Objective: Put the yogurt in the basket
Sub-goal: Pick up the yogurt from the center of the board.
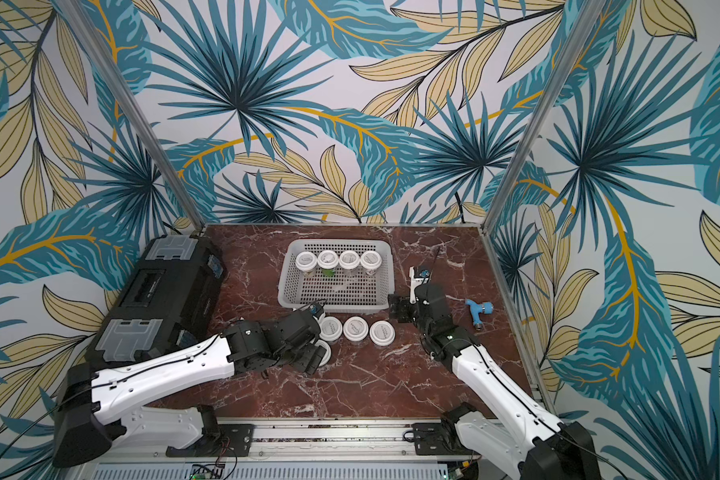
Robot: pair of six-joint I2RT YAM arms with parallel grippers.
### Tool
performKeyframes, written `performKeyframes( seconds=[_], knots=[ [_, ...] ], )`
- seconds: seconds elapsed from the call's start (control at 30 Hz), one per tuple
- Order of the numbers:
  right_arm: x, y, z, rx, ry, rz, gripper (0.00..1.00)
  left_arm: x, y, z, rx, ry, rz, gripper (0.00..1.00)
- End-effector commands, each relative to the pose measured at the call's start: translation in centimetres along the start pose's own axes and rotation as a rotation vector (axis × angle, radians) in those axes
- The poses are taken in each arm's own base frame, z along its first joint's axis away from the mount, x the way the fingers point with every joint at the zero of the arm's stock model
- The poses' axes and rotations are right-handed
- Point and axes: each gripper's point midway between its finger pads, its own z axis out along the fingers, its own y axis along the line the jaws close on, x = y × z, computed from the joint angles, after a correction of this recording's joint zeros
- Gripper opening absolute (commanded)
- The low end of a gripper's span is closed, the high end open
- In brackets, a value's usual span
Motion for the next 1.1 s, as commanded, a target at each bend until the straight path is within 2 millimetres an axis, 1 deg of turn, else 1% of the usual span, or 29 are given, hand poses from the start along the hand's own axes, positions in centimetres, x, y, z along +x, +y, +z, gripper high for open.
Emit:
performKeyframes(
  seconds=[0.0,0.37,0.7,0.93,1.07],
  knots=[
    [0.3,0.0,0.2,0.003,0.002,0.011,0.89,-0.9,-0.8,0.6,0.011,-0.015,-0.005,0.89],
    [0.3,0.0,0.2,0.001,0.003,0.009,0.89,-0.1,-0.8,3.1,-0.027,0.040,0.030,0.89],
    [0.2,0.1,0.2,-0.002,0.004,0.008,0.89,0.1,-0.9,3.7,-0.010,0.061,0.038,0.89],
    [0.3,0.1,0.2,-0.001,0.006,0.008,0.89,0.9,-0.9,4.2,0.004,0.091,0.034,0.82],
    [0.3,0.0,0.3,-0.001,0.010,0.008,0.89,1.4,-1.0,4.6,0.010,0.121,0.037,0.81]
  ],
)
